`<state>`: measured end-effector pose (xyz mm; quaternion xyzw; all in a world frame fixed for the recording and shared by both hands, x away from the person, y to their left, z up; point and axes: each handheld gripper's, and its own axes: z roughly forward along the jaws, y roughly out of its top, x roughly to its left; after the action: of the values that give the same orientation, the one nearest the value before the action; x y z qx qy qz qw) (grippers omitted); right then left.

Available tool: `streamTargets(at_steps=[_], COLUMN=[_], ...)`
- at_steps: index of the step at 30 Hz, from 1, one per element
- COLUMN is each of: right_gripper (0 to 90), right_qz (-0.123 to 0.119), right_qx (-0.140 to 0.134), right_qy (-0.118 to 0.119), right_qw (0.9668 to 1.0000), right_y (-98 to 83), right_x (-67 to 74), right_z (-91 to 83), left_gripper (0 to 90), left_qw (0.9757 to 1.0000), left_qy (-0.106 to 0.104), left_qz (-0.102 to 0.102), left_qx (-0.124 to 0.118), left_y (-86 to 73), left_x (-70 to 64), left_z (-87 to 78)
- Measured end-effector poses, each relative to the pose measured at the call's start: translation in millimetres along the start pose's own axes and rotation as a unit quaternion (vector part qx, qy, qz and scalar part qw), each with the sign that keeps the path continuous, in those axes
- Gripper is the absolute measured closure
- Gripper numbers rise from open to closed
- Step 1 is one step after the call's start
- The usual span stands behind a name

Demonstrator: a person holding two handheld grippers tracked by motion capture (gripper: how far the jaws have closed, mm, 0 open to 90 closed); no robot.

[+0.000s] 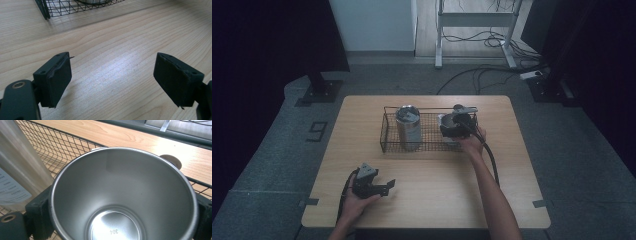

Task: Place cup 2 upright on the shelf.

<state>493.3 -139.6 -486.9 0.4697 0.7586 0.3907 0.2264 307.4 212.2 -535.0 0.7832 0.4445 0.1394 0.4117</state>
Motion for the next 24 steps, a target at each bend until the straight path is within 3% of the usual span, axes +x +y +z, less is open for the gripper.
streamTargets(at_steps=[24], right_gripper=[6.3], right_qz=[-0.005], right_qx=[0.032], right_qy=[-0.003], right_qw=[0.9995], right_y=[1.5], right_x=[0.6], right_z=[3.7], left_gripper=[15.4], left_qw=[1.0000], left_qy=[-0.002], left_qz=[0.001], left_qx=[0.002], left_y=[0.2], left_x=[-0.3], left_z=[-0.1])
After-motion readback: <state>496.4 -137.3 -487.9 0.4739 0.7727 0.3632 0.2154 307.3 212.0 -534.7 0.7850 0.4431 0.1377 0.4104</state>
